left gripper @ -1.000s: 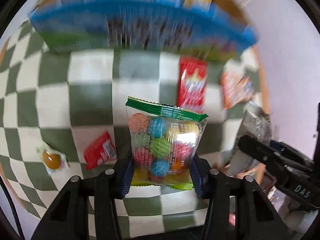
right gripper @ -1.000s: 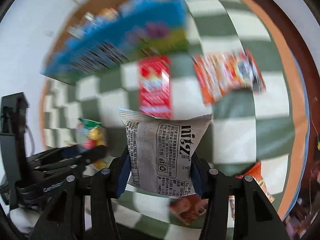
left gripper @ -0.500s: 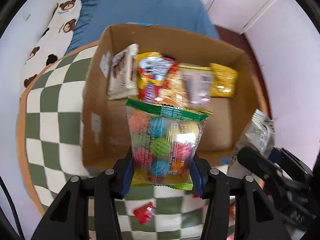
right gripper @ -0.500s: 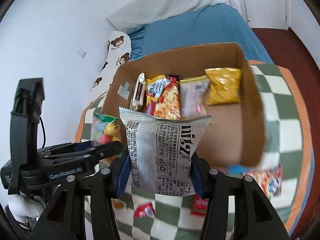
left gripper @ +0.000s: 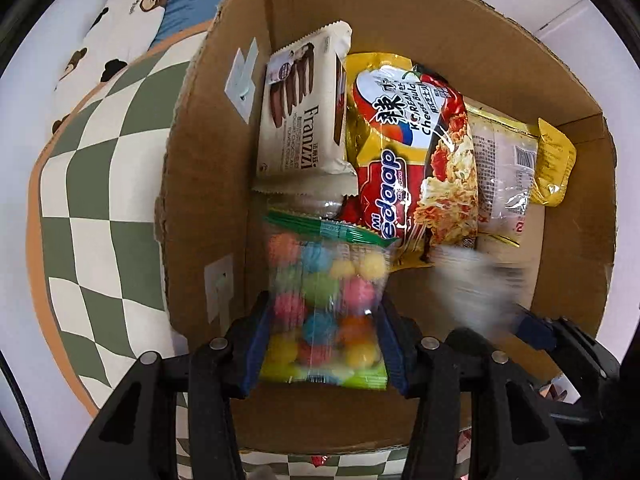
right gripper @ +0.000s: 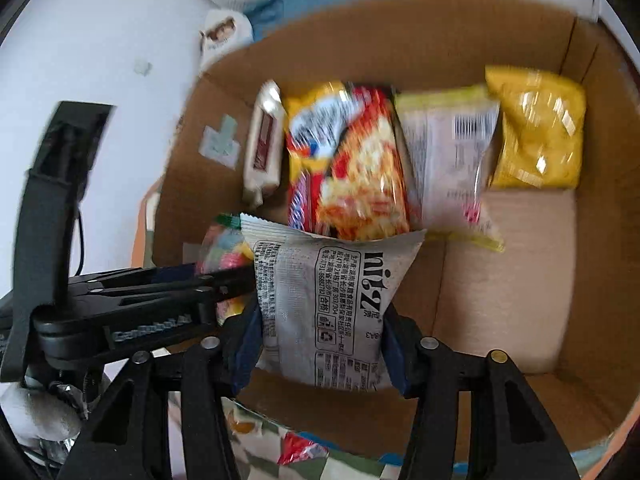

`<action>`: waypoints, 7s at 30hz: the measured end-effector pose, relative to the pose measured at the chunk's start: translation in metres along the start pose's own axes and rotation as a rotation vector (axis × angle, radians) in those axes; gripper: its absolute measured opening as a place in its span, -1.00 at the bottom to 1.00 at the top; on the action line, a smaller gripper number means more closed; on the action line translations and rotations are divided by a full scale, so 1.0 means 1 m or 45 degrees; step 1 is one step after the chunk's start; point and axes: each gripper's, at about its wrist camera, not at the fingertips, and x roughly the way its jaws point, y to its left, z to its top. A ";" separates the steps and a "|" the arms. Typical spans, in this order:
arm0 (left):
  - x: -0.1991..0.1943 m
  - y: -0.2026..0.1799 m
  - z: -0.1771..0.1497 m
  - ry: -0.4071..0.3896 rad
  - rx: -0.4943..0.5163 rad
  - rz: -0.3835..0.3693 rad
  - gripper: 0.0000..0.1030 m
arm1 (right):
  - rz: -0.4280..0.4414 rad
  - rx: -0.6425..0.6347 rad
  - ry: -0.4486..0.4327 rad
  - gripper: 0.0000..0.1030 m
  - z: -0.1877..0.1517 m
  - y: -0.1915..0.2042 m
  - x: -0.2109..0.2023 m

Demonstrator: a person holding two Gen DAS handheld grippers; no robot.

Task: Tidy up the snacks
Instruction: 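Carry both packets into the cardboard box and open both tools to release, then move both tools back over the snacks on the checkered cloth, then grasp the round orange candy packet with the left tool while the right tool grasps the brown biscuit packet, then carry both packets into the box and open both tools to release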

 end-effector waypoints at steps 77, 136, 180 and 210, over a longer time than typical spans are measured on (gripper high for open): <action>0.057 0.024 -0.270 -0.144 -0.138 -0.007 0.94 | -0.336 0.610 0.152 0.28 -0.306 -0.174 0.017; 0.065 0.086 -0.289 -0.158 -0.365 -0.038 -0.09 | -0.301 0.055 0.149 0.14 -0.258 -0.072 0.067; -0.004 -0.007 0.024 -0.098 -0.003 -0.066 0.37 | -0.298 0.064 0.017 0.89 0.024 -0.061 -0.027; -0.103 -0.025 -0.103 -0.622 0.045 -0.056 0.99 | -0.457 -0.095 -0.392 0.93 -0.049 -0.020 -0.121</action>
